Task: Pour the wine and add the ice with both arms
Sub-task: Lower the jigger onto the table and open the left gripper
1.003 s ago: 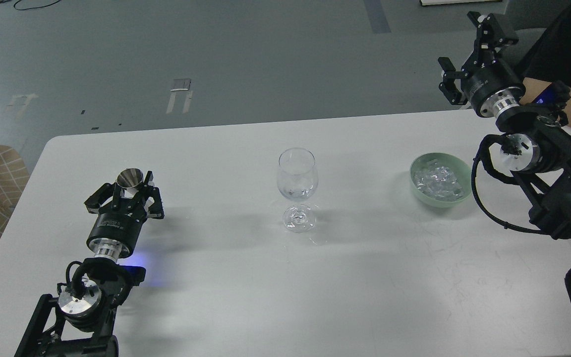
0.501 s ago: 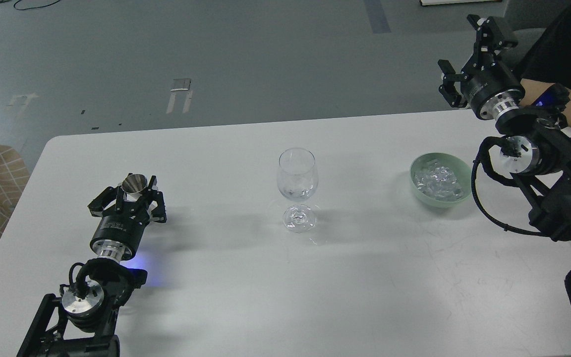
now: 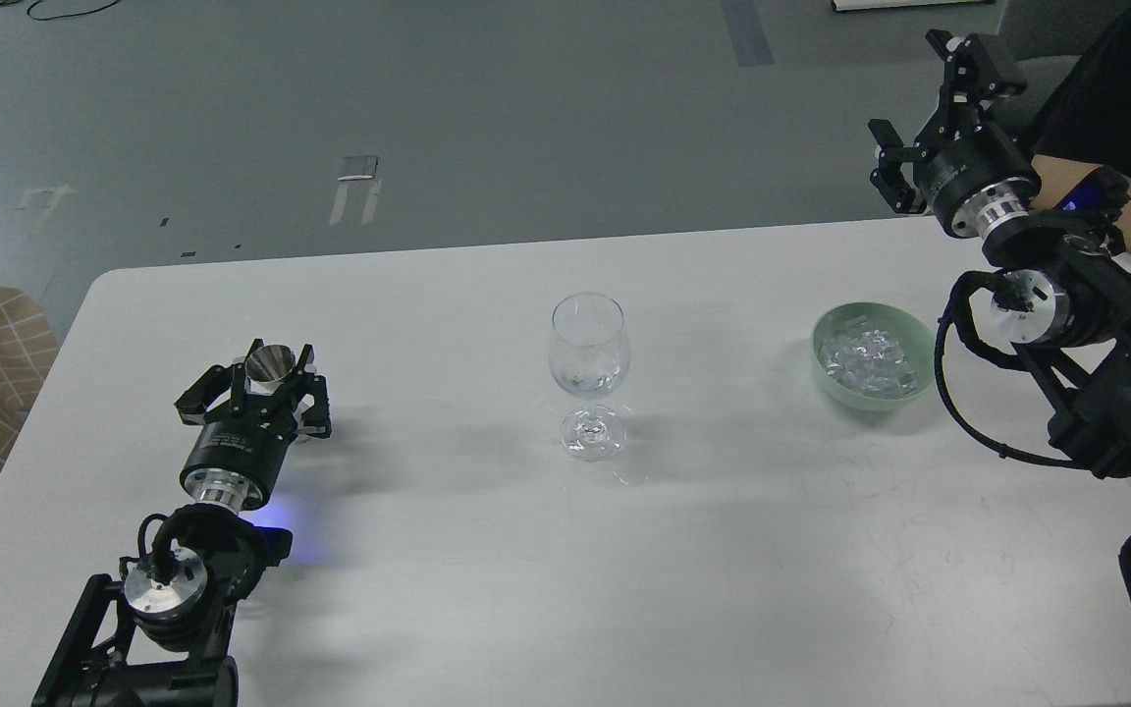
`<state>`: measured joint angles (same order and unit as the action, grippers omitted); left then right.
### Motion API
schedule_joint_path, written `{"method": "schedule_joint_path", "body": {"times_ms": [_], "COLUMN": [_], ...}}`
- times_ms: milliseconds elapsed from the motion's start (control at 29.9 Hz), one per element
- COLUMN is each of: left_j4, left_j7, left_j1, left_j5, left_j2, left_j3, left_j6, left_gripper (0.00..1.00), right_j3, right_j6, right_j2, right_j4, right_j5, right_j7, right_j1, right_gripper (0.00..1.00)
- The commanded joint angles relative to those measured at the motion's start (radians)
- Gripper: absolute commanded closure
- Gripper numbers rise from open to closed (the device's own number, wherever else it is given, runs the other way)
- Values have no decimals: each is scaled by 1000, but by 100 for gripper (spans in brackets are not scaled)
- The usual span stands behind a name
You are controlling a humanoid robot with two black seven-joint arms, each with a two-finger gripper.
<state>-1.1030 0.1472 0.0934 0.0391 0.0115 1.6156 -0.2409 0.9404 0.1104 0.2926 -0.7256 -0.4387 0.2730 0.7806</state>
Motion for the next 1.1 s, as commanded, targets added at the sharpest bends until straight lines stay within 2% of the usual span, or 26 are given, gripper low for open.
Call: {"method": "schedule_joint_path", "body": {"times_ms": [0,334,435,468,501,836,1070], "left_j4": [0,2,0,0,0,-11,-43], "left_j7": [0,0,2,2,5,17,32], "left_j1": [-1,-1,-1,-1,-1,-15,-73], "left_j5": [-2,-2,-4,-4,-4,-5,-2], "left_j2": [1,2,2,2,2,12,28], "left_j3": [0,-2,-2,-2,-2,-2,1], "left_j6": [0,8,6,8,6,5,0], "left_gripper": [44,36,23,11,4,2,2], "right_j3": [0,0,0,0,0,2,2], "right_j6": [0,0,0,0,0,0,0], "right_j2": [0,0,0,0,0,0,0], "right_j4": [0,0,0,0,-2,-2,-2], "right_j5": [0,0,0,0,0,0,0], "right_j7": [0,0,0,0,0,0,0], "right_j1": [0,0,2,2,2,3,3], "right_gripper": [0,0,0,0,0,0,0]}}
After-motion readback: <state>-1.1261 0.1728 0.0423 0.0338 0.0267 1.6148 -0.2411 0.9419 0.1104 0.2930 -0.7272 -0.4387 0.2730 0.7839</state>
